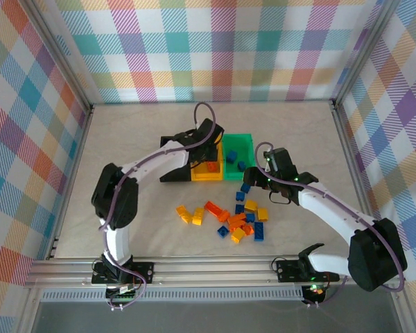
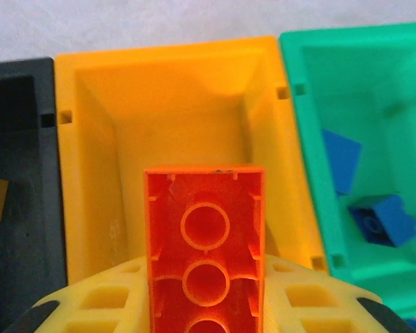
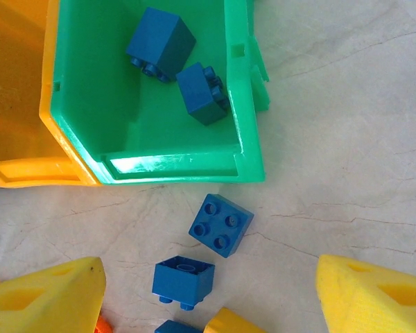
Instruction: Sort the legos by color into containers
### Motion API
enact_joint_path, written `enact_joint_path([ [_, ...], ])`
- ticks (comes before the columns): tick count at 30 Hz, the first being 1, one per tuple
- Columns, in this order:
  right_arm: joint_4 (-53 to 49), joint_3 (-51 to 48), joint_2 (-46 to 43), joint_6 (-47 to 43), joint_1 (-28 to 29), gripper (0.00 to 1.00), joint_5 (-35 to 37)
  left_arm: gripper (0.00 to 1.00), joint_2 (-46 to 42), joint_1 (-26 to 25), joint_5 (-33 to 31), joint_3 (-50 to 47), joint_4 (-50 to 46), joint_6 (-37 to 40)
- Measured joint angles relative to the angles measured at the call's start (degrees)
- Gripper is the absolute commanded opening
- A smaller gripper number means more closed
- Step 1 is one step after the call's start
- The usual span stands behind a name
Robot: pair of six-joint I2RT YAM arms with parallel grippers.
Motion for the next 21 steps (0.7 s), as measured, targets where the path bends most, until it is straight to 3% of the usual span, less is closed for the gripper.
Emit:
enact_joint_path([
  [4,0.0,-0.4,-1.3,0.2,0.0,0.8,-0.6,0.63,4.7,0.5,0.1,4.7,-2.9,-0.7],
  [13,-1.5,-2.3,-1.4,0.4,0.0,0.79,-3.8,0.98,2.9,-0.2,2.0,6.8,-3.1,-1.0],
  [21,-0.9,-2.6,5.4,0.6,4.1,0.8,-4.2,1.0,-17.8,-5.5,5.0,-9.6,2.9,-3.6],
])
